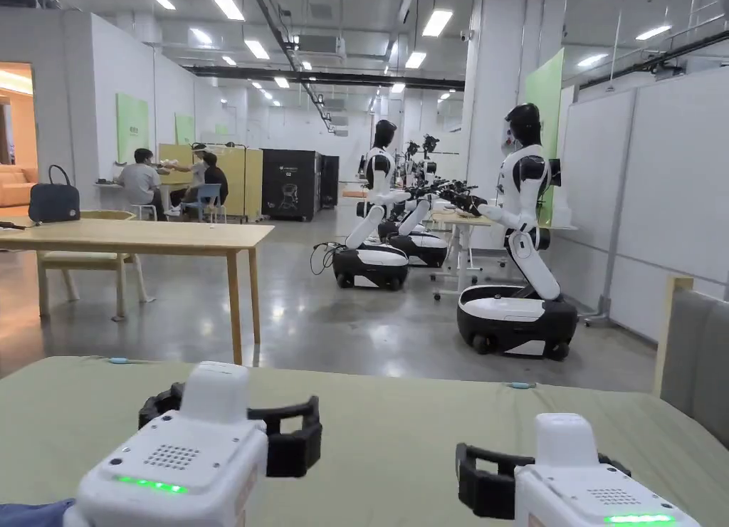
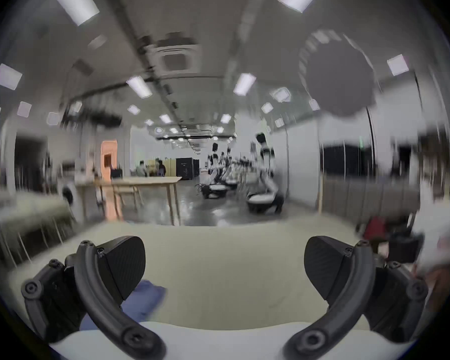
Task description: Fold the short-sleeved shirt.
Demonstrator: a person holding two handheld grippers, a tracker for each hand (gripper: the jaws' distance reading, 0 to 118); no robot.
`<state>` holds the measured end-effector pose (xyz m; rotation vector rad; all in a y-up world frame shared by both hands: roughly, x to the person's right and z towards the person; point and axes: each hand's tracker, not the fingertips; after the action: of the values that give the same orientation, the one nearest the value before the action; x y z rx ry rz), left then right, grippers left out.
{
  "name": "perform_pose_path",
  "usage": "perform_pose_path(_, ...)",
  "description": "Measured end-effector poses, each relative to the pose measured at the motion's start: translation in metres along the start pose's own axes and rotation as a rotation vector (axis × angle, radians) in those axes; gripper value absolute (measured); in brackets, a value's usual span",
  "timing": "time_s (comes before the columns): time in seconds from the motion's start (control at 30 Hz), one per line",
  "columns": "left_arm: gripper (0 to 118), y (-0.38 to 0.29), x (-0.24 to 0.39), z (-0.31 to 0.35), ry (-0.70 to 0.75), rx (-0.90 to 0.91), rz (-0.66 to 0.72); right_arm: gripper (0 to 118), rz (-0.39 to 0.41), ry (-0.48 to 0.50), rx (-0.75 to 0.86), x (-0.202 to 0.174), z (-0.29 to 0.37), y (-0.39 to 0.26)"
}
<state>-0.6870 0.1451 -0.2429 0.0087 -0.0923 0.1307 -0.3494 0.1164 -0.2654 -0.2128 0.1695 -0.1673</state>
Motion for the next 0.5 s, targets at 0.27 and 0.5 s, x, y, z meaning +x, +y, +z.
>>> perform_pose_path(0.27, 118, -0.021, 0.014, -0.003, 0.093, -0.027, -0.187, 118, 0.221, -0.082, 0.063, -0.024, 0.0, -0.014)
perform_pose_path(0.5, 118, -0.019, 0.013, -0.007, 0.103, -0.029, -0.185, 118, 0.224, -0.106, 0.063, -0.027, 0.0, -0.014)
